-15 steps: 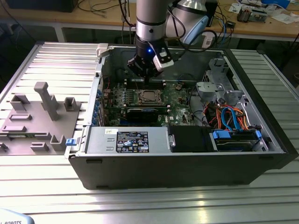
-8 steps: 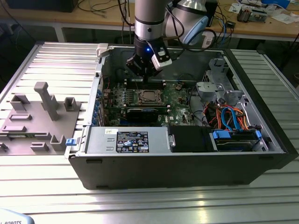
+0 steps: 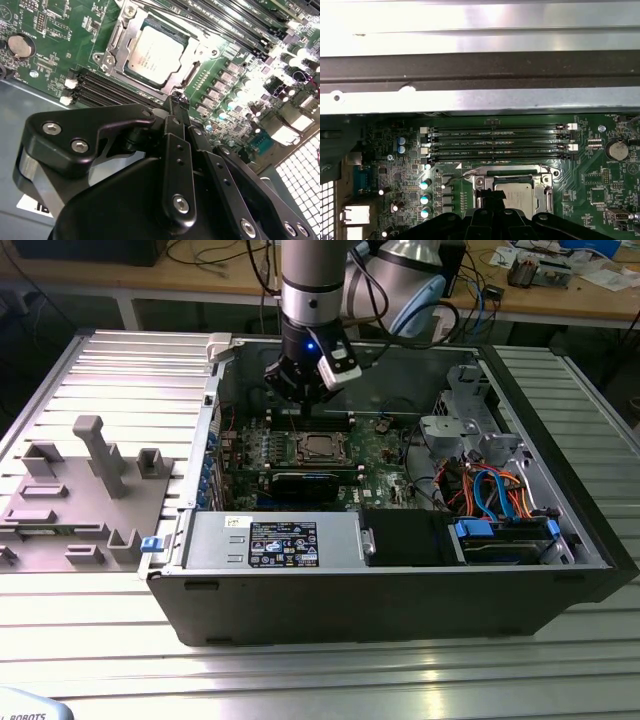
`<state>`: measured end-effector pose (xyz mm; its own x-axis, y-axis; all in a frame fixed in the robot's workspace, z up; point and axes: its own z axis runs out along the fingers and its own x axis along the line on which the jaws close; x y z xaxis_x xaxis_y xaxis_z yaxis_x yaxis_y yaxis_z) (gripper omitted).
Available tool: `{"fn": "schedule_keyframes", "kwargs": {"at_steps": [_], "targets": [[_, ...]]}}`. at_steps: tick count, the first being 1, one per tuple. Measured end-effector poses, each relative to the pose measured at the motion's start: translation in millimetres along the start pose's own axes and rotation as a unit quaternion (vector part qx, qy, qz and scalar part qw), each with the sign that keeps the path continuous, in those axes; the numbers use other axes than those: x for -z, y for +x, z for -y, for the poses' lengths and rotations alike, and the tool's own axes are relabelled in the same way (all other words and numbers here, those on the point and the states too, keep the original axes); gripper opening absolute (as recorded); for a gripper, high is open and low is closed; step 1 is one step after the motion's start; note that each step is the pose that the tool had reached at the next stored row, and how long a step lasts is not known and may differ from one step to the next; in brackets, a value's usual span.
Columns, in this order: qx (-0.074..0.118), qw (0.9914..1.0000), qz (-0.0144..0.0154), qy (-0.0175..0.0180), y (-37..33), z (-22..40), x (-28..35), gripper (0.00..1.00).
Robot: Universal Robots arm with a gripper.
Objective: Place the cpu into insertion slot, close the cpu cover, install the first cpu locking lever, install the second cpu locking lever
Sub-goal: 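Install the first cpu locking lever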
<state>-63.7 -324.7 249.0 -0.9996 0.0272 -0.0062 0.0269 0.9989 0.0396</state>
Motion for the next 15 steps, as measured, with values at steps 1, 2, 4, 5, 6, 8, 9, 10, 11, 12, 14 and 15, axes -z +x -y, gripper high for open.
{"fn": "schedule_keyframes", "kwargs": {"at_steps": [1,2,4,5,6,8,9,10,11,12,14,15], "targets": [[0.0,1.0,0.0,0.0,1.1,0.0,0.0,0.11],[0.0,1.0,0.0,0.0,1.9,0.1,0.0,0.11],[0.0,1.0,0.0,0.0,3.3,0.1,0.0,0.11],[0.0,1.0,0.0,0.0,4.0,0.1,0.0,0.11],[0.0,1.0,0.0,0.0,4.7,0.1,0.0,0.11],[0.0,1.0,0.0,0.0,6.9,0.2,0.0,0.11],[0.0,1.0,0.0,0.0,7.8,0.2,0.0,0.11],[0.0,1.0,0.0,0.0,8.6,0.3,0.0,0.11],[0.0,1.0,0.0,0.0,9.8,0.3,0.0,0.11],[0.0,1.0,0.0,0.0,10.6,0.3,0.0,0.11],[0.0,1.0,0.0,0.0,13.0,0.4,0.0,0.11],[0.0,1.0,0.0,0.0,14.9,0.4,0.0,0.11]]}}
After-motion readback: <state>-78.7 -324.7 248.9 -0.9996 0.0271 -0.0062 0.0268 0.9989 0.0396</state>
